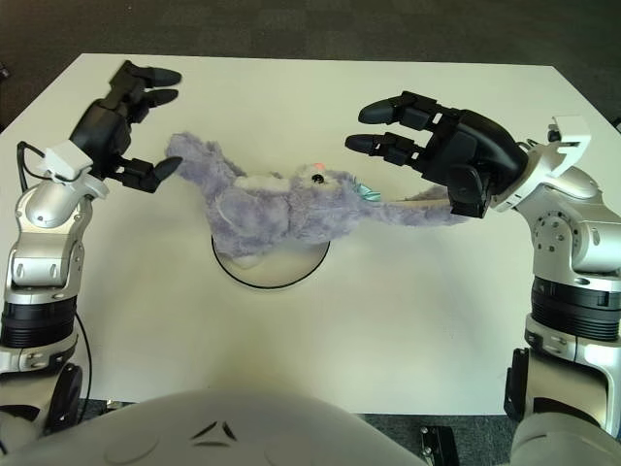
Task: Put the doll into the plate.
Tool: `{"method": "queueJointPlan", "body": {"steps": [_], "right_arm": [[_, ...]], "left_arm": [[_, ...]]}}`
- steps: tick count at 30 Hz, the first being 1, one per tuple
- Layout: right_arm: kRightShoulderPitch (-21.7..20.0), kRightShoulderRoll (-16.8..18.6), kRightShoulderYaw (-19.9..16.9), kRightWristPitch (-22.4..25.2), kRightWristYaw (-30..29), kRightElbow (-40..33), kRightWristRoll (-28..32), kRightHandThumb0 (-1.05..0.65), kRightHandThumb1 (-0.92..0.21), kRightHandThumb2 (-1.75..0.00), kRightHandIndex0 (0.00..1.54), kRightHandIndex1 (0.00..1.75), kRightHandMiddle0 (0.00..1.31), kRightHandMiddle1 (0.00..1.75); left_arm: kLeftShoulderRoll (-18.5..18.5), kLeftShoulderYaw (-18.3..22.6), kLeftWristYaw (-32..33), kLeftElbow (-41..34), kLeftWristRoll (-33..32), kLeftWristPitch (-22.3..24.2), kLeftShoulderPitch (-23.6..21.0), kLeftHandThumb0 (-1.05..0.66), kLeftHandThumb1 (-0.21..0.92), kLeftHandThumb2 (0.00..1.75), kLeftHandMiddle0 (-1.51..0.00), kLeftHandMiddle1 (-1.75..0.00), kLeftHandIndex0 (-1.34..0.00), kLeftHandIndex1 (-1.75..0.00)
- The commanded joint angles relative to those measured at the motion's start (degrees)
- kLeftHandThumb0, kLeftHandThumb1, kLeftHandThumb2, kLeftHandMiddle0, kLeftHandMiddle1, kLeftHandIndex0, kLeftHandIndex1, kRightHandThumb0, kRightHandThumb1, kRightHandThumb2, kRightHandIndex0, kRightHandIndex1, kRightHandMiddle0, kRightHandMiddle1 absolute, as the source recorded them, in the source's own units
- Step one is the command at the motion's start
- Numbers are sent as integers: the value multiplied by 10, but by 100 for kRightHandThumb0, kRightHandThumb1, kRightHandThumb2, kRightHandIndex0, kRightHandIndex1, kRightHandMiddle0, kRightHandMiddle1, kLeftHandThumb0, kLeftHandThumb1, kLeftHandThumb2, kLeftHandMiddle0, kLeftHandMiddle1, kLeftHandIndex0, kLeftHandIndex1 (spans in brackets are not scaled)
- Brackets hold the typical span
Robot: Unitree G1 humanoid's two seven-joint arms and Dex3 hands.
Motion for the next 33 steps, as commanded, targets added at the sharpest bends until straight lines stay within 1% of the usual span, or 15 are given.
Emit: {"method": "queueJointPlan", "body": {"steps": [1,5,6,7,10,15,16,17,18,21,22,23,25,30,33], "right_arm": [[-7,-11,-4,1,5,4,8,-17,-34,-134,13,28,0,84],[-7,-11,-4,0,5,4,8,-17,-34,-134,13,27,0,84],[-7,-11,-4,0,5,4,8,-17,-34,-134,13,27,0,84],[-7,-11,-4,0,5,4,8,-17,-34,-134,13,27,0,84],[-6,-12,-4,0,5,5,8,-17,-34,-134,13,27,0,84],[-6,-11,-5,0,6,4,8,-17,-34,-134,14,26,0,84],[-5,-11,-5,0,6,3,8,-17,-34,-134,14,26,0,84],[-5,-11,-5,0,5,3,8,-17,-34,-134,14,26,0,84],[-5,-11,-5,1,5,2,8,-17,-34,-134,14,26,0,84],[-4,-10,-4,2,3,-1,9,-17,-34,-134,14,25,0,84],[-4,-10,-4,3,2,-3,9,-17,-34,-134,14,25,0,84],[-4,-10,-4,3,2,-3,10,-17,-34,-134,14,25,0,84],[-4,-10,-4,3,1,-4,10,-17,-34,-134,14,25,0,84],[-3,-10,-4,4,0,-7,11,-17,-34,-134,14,24,0,84],[-3,-10,-4,4,-1,-7,11,-17,-34,-134,15,24,0,84]], "left_arm": [[-24,32,36,52,-27,-47,-5,-33,21,114,-8,-79,0,-111],[-35,38,64,75,-25,-77,-6,-34,26,113,-13,-85,0,-117],[-37,38,74,76,-19,-80,-6,-34,30,111,-11,-92,0,-118],[-41,37,87,76,-11,-81,-6,-34,30,111,-11,-94,0,-120],[-49,33,116,68,9,-78,-3,-37,34,109,-17,-110,-3,-134],[-69,31,162,64,29,-74,-2,-35,38,109,-24,-132,-6,-146],[-73,32,169,66,31,-76,-3,-21,44,102,-27,-139,-5,-149],[-77,32,181,71,34,-80,-5,0,55,89,-32,-146,-5,-151],[-81,32,189,75,37,-82,-7,13,59,84,-37,-151,-4,-154],[-88,32,212,89,46,-88,-11,30,61,83,-44,-158,-3,-159],[-90,32,219,93,49,-89,-13,19,62,85,-39,-162,-13,-163],[-93,31,228,99,53,-91,-14,15,63,86,-38,-163,-16,-164],[-96,30,240,113,57,-96,-19,6,61,91,-45,-161,-17,-170],[-95,29,254,161,58,-112,-33,1,54,97,-56,-150,-25,-174],[-95,27,257,176,57,-120,-36,0,50,102,-60,-149,-28,-174]]}}
